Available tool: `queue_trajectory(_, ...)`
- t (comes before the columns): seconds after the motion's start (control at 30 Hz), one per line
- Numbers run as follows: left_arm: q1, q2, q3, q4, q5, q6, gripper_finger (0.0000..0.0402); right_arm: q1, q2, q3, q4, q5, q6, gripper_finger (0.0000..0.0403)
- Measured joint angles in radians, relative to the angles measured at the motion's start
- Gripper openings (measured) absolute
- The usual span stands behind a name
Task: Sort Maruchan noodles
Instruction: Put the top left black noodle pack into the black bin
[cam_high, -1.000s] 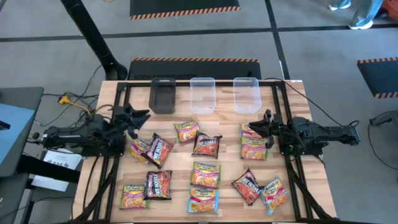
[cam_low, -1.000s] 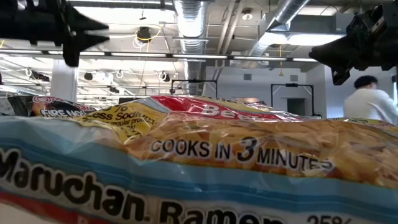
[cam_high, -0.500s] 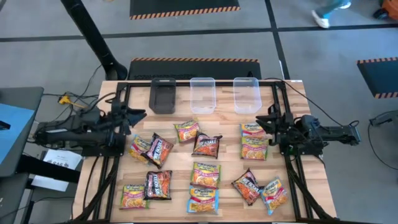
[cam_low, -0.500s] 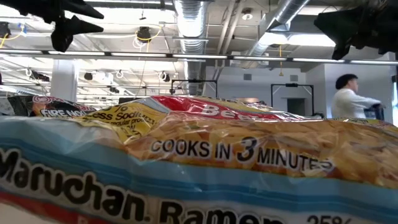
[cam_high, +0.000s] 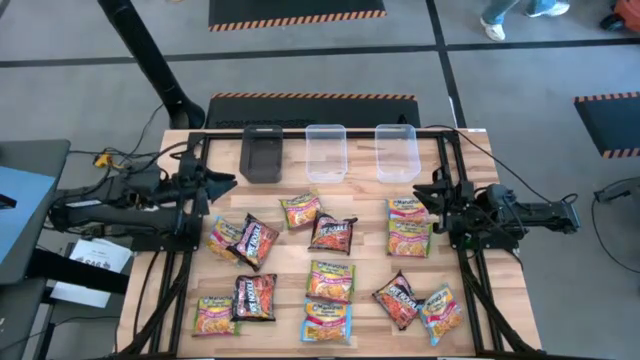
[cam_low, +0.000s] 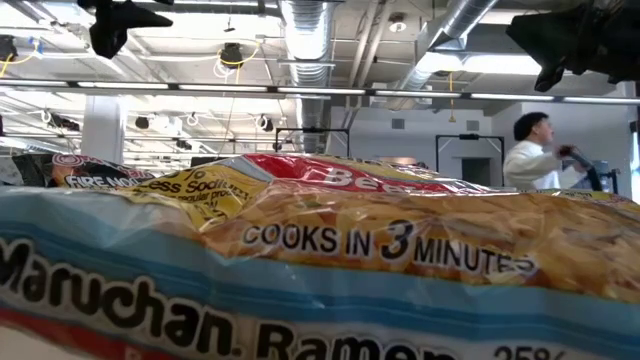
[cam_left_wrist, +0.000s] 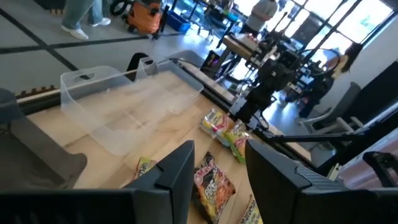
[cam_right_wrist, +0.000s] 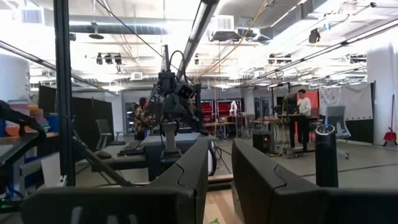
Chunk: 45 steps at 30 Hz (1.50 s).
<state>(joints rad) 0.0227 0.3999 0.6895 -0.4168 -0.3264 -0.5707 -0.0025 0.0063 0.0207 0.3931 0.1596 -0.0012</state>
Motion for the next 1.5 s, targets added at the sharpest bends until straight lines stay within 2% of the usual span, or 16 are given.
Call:
queue_trajectory(0.23,0.0,0.053,0.079,-0.153,-0.023,-0.002,0.0132,0.0,0.0,0.0,0.0,0.0,0.0,0.01)
queue_trajectory(0.53,0.0,0.084,0.072,-0.26,-0.036,-0.045,0.0132,0.0,0.0,0.002,-0.019,0.0,0.0,0.01)
queue_trajectory(0.93,0.0,0.199,0.072,-0.277,-0.03,-0.07,0.0132,0.0,0.0,0.003,-0.069,0.0,0.001,0.01)
queue_trajectory(1.27,0.0,0.303,0.072,-0.284,0.051,-0.15,0.0142,0.0,0.0,0.003,-0.105,0.0,0.001,0.01)
queue_trajectory(1.5,0.0,0.358,0.072,-0.336,0.201,-0.282,0.0168,0.0,0.0,0.003,-0.153,0.0,0.001,0.01)
